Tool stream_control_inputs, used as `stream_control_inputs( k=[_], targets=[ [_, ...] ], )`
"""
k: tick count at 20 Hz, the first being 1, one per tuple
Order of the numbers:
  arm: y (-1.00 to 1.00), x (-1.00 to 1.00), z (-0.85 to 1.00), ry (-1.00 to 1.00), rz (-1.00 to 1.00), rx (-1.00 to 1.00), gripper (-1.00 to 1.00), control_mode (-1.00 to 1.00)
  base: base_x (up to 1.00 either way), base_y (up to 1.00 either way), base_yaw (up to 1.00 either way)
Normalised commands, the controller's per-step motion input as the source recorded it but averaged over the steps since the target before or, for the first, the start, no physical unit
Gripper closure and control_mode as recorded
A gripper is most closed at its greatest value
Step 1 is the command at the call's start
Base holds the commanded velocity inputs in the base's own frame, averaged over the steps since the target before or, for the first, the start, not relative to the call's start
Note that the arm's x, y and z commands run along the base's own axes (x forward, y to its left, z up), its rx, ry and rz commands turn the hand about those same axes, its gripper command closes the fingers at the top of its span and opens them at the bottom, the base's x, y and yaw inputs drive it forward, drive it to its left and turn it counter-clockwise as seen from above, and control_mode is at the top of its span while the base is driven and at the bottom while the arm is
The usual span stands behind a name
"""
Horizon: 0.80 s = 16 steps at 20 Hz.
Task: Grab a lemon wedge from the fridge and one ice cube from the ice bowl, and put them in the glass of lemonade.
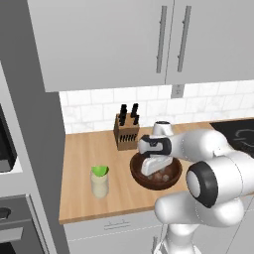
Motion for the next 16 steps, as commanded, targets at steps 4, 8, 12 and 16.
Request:
stream_control_inputs(
  k=[4, 8, 12, 16],
  targets=[
    [0.00, 0.00, 0.00, -0.03, -0.07, 0.00, -1.00, -1.00, 0.00, 0.00, 0.00],
    [0.00, 0.00, -0.05, -0.04, 0.00, 0.00, -1.00, -1.00, 0.00, 0.00, 0.00],
    [0.00, -0.01, -0.06, -0.07, 0.00, 0.00, -1.00, -1.00, 0.00, 0.00, 0.00],
    [0.00, 0.00, -0.01, -0.04, 0.00, 0.00, -1.00, -1.00, 0.00, 0.00, 0.00]
  ],
)
